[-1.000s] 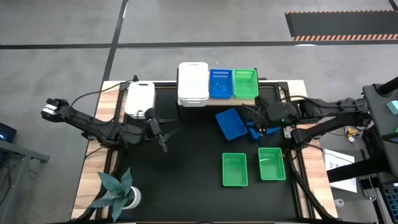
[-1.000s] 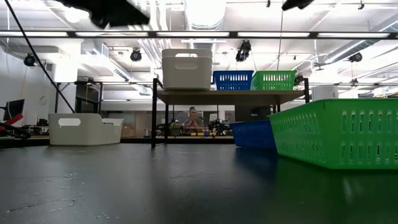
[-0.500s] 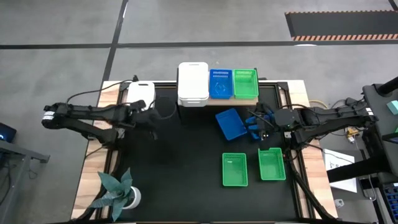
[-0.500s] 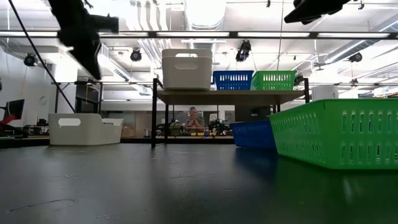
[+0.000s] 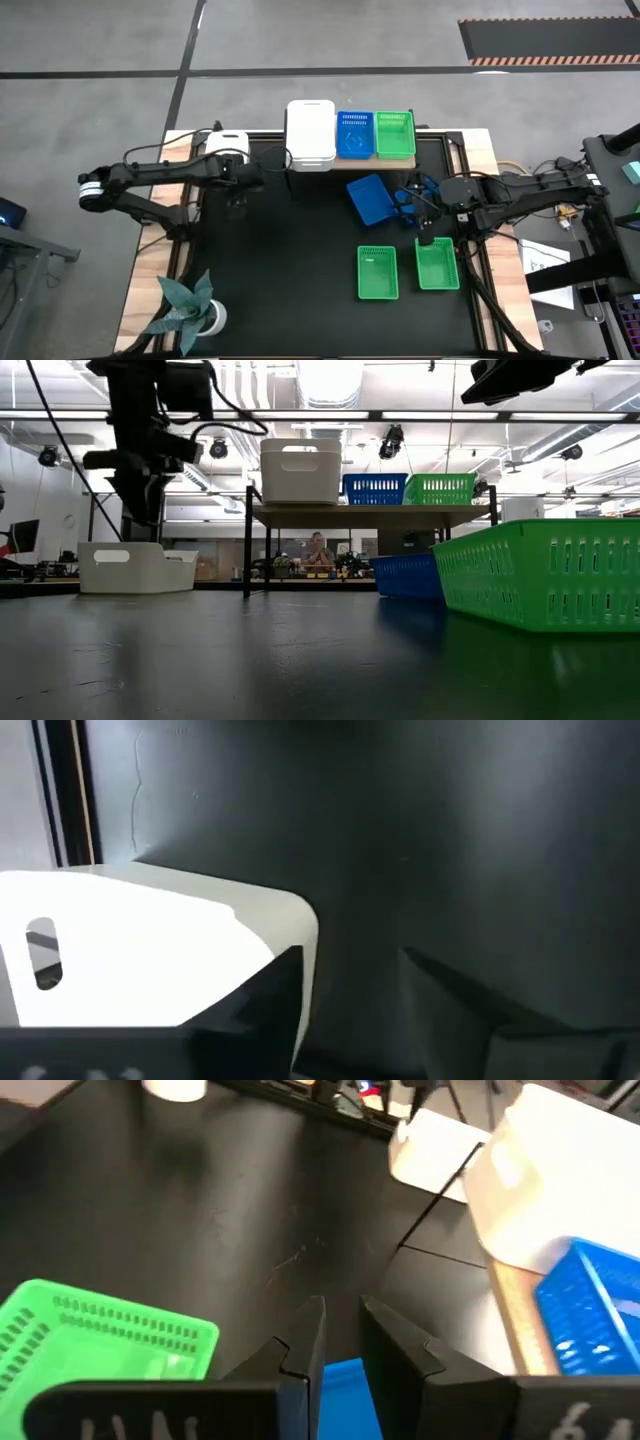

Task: Stack baskets on shelf by color
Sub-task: Stack the white bin on top of the white bin on the shelf

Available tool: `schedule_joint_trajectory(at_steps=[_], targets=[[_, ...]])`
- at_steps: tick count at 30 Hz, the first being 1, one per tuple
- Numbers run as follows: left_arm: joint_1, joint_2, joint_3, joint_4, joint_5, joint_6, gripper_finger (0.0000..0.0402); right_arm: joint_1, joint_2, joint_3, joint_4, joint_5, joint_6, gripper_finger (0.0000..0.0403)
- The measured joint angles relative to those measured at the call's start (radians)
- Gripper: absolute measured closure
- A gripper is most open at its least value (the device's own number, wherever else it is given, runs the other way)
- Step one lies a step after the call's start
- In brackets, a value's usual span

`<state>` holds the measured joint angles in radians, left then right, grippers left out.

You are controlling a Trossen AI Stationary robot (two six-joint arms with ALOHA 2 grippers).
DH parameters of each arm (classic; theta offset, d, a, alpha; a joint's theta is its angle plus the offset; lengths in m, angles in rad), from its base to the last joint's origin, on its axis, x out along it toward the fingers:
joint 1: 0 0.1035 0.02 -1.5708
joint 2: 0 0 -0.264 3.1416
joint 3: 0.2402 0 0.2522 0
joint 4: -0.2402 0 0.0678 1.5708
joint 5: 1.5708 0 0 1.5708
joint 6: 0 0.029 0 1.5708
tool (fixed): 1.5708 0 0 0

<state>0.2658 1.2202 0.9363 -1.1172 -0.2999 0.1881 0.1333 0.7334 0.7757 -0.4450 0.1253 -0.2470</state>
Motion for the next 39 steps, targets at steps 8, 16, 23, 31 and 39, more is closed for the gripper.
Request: schedule_joint_trajectory(at_steps=[8,16,23,31,39], targets=[[0.082,0.021,-0.01,-0.015,-0.1,0.088,0.0203,0.0,0.0,-0.013,-0.001,-0.003,0.0,0.0346],[0.201,0.021,-0.078,-0.006,-0.094,0.127,0.0201,0.0,0.001,-0.013,0.0,-0.003,-0.007,0.0346],[0.231,0.021,-0.154,0.064,-0.072,0.138,0.0201,0.0,0.001,-0.013,0.0,-0.004,-0.027,0.0346],[0.232,0.021,-0.2,0.112,-0.071,0.14,0.0269,0.0,0.001,-0.013,0.001,-0.005,-0.039,0.0346],[0.232,0.021,-0.206,0.11,-0.071,0.134,0.0393,0.0,0.001,-0.013,0.001,-0.005,-0.041,0.0346]])
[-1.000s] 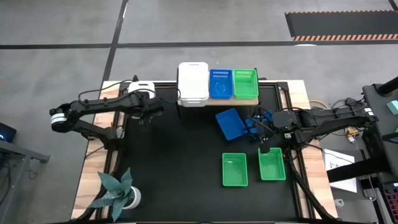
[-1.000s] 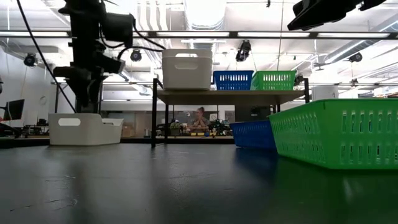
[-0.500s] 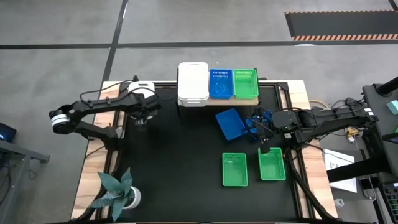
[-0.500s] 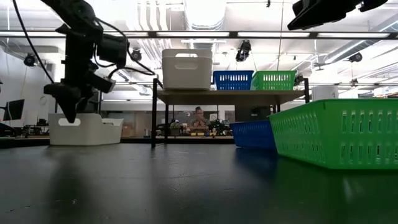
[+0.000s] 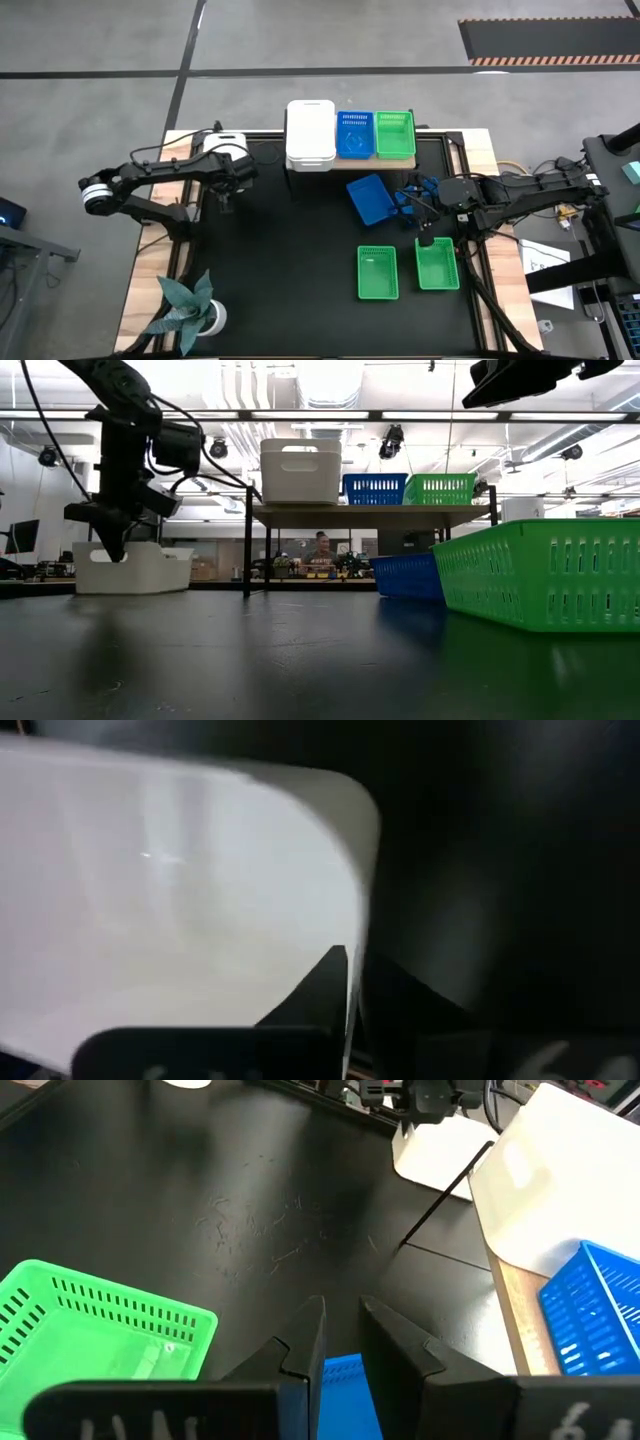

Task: Stack baskets on shelf by color
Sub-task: Stack the white bin on top of the white bin on the shelf

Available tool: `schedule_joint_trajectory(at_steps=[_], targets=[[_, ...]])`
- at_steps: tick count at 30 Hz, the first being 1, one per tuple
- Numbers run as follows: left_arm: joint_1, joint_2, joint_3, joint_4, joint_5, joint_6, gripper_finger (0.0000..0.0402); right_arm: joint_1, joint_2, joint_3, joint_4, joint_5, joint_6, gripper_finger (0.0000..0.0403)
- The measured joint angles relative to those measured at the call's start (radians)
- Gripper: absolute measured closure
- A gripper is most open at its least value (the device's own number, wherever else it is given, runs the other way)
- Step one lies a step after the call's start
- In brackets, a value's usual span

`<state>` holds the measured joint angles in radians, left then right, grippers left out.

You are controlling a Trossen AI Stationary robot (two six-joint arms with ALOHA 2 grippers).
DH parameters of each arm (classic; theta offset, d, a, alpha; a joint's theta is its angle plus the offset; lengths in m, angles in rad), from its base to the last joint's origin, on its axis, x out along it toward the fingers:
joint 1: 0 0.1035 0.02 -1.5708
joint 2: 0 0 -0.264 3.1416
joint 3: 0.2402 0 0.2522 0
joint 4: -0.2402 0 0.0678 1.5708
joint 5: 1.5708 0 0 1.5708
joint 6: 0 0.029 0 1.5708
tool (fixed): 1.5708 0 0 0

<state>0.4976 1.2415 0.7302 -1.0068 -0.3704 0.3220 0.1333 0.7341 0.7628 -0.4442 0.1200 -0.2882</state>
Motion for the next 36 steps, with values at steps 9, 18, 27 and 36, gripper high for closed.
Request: schedule_joint_trajectory(at_steps=[9,18,27,36], targets=[[-0.003,-0.001,0.131,-0.095,-0.022,-0.036,0.0401,0.0,0.0,0.0,0.0,-0.025,0.005,0.0346],[-0.06,-0.001,0.381,-0.255,-0.089,-0.096,0.0401,0.0,0.0,0.0,0.0,-0.024,0.007,0.0346],[-0.165,-0.001,0.615,-0.393,-0.141,-0.193,0.0401,0.0,0.0,-0.005,0.0,-0.024,0.004,0.0346],[-0.297,0.036,0.799,-0.408,-0.178,-0.273,0.0401,0.0,0.0,-0.006,0.0,-0.024,0.0,0.0346]])
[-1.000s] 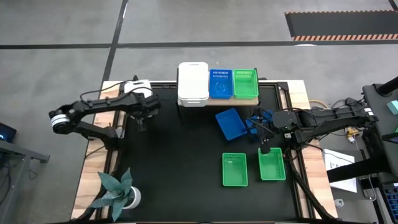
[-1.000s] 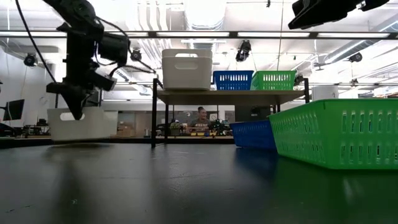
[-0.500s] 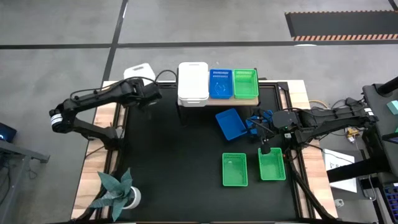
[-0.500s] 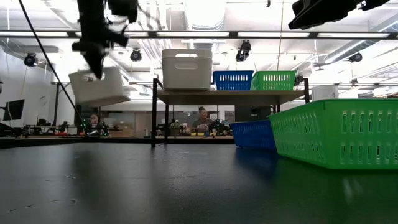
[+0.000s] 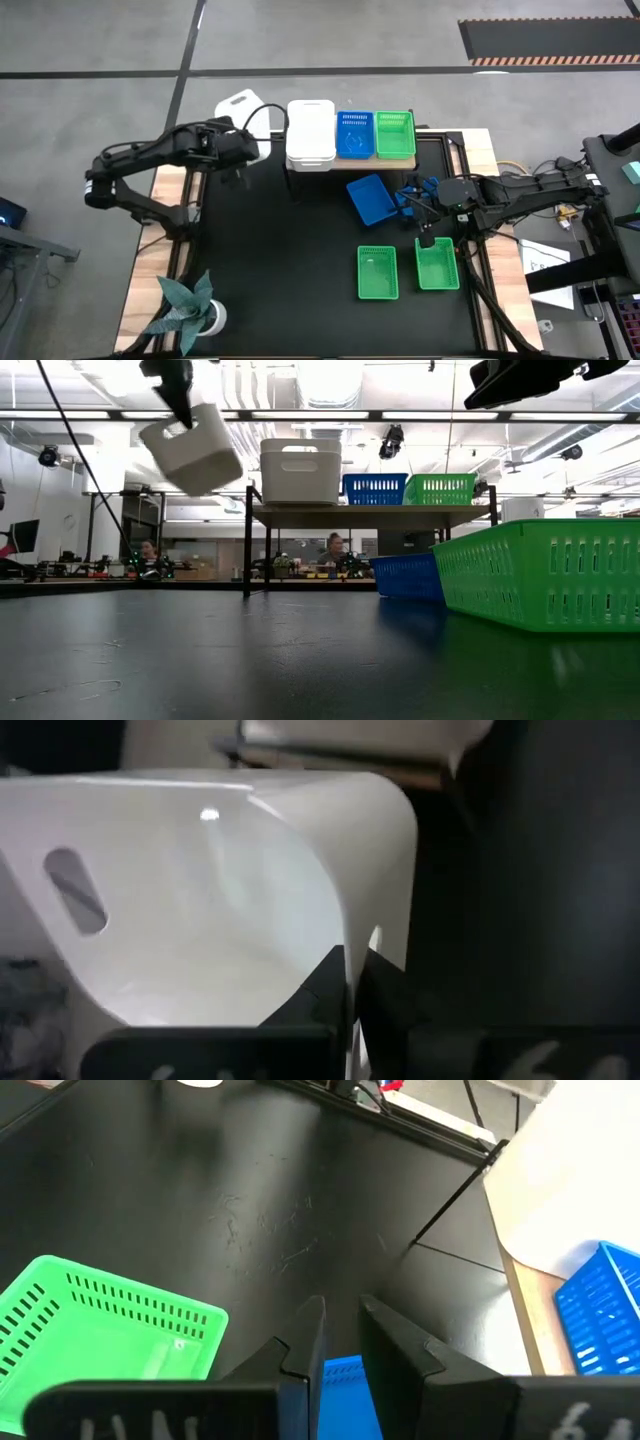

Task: Stack baskets on shelf by color
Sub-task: Stack the white bin on top of the white bin on the shelf

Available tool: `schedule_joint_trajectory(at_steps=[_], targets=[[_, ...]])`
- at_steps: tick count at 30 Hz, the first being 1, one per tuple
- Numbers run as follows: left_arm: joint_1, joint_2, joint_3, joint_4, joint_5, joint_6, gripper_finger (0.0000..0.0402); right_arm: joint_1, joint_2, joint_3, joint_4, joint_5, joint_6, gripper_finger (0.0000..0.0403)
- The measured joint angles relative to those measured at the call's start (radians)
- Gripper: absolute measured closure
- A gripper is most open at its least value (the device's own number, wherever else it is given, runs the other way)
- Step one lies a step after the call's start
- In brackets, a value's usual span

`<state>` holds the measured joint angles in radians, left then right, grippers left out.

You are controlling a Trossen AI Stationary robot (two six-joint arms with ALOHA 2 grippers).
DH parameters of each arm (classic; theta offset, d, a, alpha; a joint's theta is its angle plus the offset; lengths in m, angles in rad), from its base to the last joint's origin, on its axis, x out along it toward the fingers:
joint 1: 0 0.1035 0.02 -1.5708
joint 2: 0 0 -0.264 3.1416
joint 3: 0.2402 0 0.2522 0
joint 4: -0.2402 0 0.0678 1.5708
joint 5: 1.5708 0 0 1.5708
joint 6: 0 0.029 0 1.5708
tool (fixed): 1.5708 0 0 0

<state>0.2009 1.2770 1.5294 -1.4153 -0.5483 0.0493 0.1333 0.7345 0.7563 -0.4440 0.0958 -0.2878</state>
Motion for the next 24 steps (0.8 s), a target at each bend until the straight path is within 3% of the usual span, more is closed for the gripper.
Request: schedule_joint_trajectory(at_steps=[5,15,24], targets=[[-0.073,0.092,0.169,0.0,-0.067,0.012,0.0401,0.0,0.0,0.0,0.0,0.0,0.0,0.0346],[-0.133,0.346,0.527,-0.01,-0.066,0.141,0.0401,0.0,0.0,0.0,0.0,0.0,0.0,0.0346],[-0.135,0.447,0.635,-0.003,-0.066,0.168,0.0401,0.0,0.0,-0.003,0.0,0.0,-0.004,0.0346]])
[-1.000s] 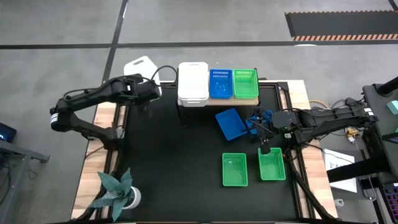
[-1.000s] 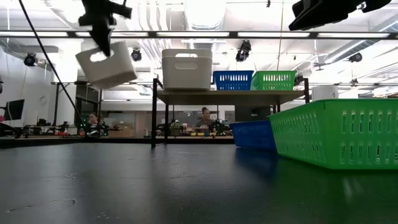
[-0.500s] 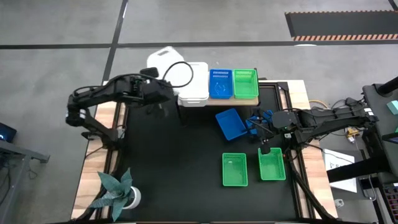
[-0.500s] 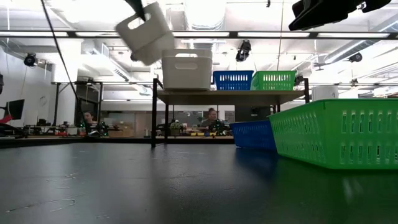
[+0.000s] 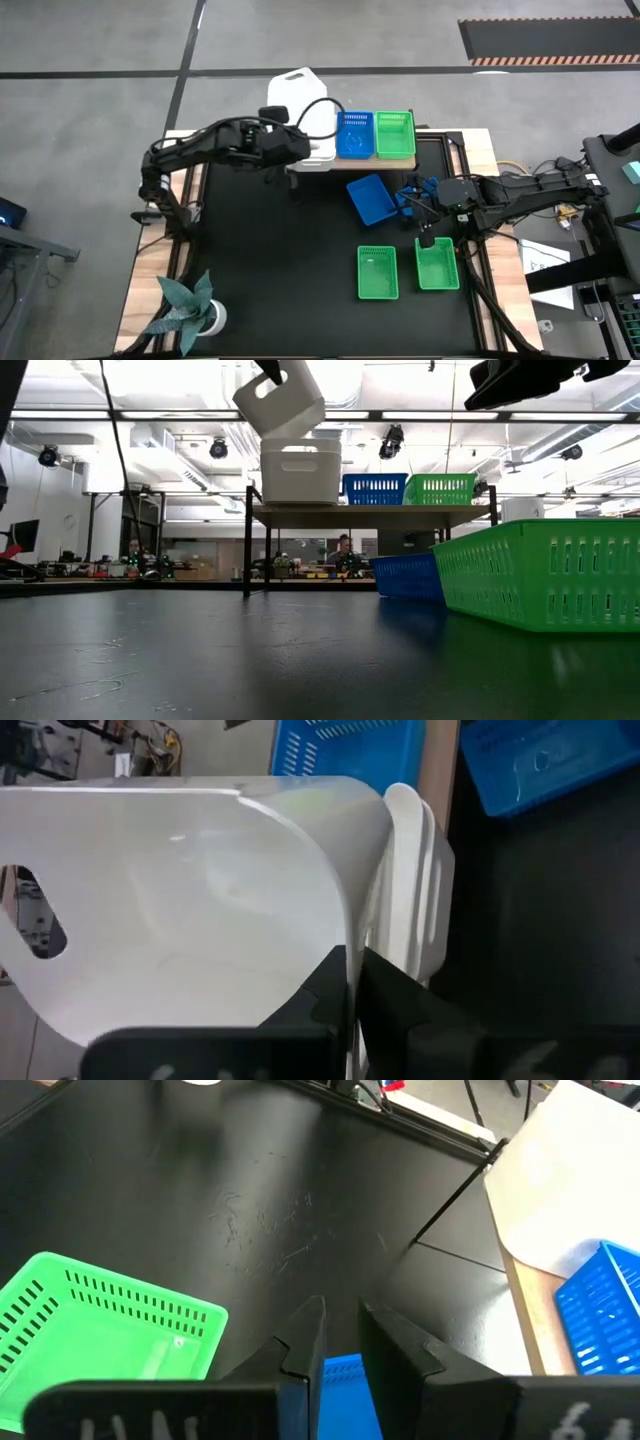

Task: Stack baskets on shelf by color
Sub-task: Stack the white bin on top of the white bin on the shelf

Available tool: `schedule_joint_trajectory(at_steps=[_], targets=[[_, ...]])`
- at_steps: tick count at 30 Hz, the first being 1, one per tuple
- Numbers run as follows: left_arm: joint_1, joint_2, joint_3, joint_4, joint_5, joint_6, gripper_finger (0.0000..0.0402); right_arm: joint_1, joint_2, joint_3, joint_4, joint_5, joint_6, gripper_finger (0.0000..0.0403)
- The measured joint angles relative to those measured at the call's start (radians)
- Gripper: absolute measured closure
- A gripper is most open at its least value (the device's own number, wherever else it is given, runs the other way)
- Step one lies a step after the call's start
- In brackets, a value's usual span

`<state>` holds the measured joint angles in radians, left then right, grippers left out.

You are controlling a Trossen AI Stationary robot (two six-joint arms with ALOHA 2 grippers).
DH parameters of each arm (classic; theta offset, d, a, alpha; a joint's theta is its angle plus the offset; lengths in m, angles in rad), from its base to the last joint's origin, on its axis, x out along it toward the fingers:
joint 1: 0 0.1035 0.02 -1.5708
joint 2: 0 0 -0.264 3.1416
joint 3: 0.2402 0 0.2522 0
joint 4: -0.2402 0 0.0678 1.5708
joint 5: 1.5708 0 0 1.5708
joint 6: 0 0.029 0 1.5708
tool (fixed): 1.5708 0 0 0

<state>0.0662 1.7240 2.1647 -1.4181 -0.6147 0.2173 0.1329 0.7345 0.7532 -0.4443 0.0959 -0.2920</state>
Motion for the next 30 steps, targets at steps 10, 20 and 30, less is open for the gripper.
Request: schedule_joint_trajectory(at_steps=[10,20,30], targets=[[0.001,0.035,-0.014,0.027,0.002,-0.001,0.0402,0.0,0.0,-0.002,0.0,0.0,0.0,0.0346],[0.005,0.044,-0.024,0.055,0.003,0.0,0.0402,0.0,0.0,-0.002,0.0,0.0,0.0,0.0346],[0.007,0.044,-0.028,0.068,0.007,0.0,0.0402,0.0,0.0,-0.002,0.0,0.0,0.0,0.0346]])
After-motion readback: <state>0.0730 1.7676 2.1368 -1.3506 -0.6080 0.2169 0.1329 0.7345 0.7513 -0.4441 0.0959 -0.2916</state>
